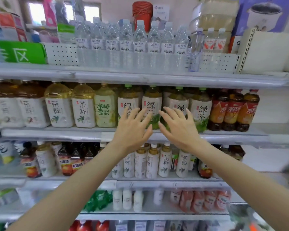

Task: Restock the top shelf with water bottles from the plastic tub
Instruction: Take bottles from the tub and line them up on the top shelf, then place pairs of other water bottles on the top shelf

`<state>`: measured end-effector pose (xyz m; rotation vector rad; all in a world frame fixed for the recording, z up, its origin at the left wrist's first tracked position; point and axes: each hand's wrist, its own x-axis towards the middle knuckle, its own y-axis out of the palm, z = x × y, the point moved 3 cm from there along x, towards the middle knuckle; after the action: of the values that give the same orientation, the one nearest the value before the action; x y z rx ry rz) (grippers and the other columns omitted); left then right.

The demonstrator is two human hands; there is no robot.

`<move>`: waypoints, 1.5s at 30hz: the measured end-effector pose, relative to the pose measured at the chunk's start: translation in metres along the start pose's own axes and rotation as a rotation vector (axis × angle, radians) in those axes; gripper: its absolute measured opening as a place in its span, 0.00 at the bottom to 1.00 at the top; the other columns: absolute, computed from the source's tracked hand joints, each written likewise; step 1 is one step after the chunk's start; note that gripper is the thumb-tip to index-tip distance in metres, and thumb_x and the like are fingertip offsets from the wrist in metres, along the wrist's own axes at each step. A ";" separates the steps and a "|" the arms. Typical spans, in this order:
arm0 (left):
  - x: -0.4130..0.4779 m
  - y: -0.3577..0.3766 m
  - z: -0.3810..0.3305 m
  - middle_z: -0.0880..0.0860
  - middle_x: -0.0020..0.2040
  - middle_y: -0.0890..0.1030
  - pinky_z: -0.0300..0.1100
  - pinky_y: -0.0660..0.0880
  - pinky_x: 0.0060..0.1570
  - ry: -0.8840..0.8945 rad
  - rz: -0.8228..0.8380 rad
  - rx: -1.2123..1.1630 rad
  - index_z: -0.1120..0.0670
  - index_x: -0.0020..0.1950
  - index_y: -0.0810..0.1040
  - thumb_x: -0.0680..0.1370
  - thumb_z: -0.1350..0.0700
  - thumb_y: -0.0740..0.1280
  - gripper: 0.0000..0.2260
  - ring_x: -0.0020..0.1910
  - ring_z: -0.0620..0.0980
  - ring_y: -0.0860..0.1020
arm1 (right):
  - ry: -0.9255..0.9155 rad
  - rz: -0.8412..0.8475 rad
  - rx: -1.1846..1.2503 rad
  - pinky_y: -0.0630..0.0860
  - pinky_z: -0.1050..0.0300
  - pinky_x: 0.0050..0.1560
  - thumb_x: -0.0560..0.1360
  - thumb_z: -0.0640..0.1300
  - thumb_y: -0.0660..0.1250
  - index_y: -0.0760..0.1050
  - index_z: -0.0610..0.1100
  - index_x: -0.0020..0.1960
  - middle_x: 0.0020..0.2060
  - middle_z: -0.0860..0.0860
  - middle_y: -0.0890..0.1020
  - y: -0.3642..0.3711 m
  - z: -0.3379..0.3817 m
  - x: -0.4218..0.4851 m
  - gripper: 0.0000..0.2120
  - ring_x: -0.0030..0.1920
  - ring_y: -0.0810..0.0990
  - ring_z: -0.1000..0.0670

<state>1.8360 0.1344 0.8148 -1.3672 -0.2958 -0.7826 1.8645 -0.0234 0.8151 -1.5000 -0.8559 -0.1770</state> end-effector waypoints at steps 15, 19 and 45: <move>-0.159 0.066 0.043 0.59 0.60 0.79 0.58 0.69 0.57 -0.220 0.379 -0.067 0.57 0.61 0.77 0.76 0.47 0.47 0.26 0.56 0.60 0.77 | -0.078 0.320 0.111 0.67 0.36 0.60 0.76 0.58 0.46 0.68 0.46 0.70 0.66 0.46 0.74 0.083 0.112 -0.079 0.30 0.62 0.75 0.42; -0.197 0.093 0.066 0.59 0.63 0.76 0.59 0.62 0.64 -0.245 0.442 -0.131 0.56 0.66 0.74 0.77 0.45 0.45 0.28 0.62 0.60 0.73 | -0.023 0.528 0.093 0.53 0.37 0.69 0.77 0.62 0.39 0.51 0.50 0.77 0.75 0.49 0.58 0.125 0.137 -0.095 0.31 0.74 0.59 0.45; -0.464 0.336 0.050 0.55 0.68 0.72 0.55 0.61 0.66 -0.299 1.055 -0.255 0.54 0.72 0.67 0.79 0.45 0.45 0.26 0.65 0.56 0.71 | -0.024 1.087 0.202 0.64 0.36 0.63 0.73 0.59 0.40 0.69 0.46 0.70 0.65 0.46 0.74 0.386 0.282 -0.320 0.34 0.63 0.74 0.42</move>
<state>1.7328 0.3339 0.2853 -1.6181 0.3108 0.2753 1.7612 0.1525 0.2779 -1.5772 0.0122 0.7074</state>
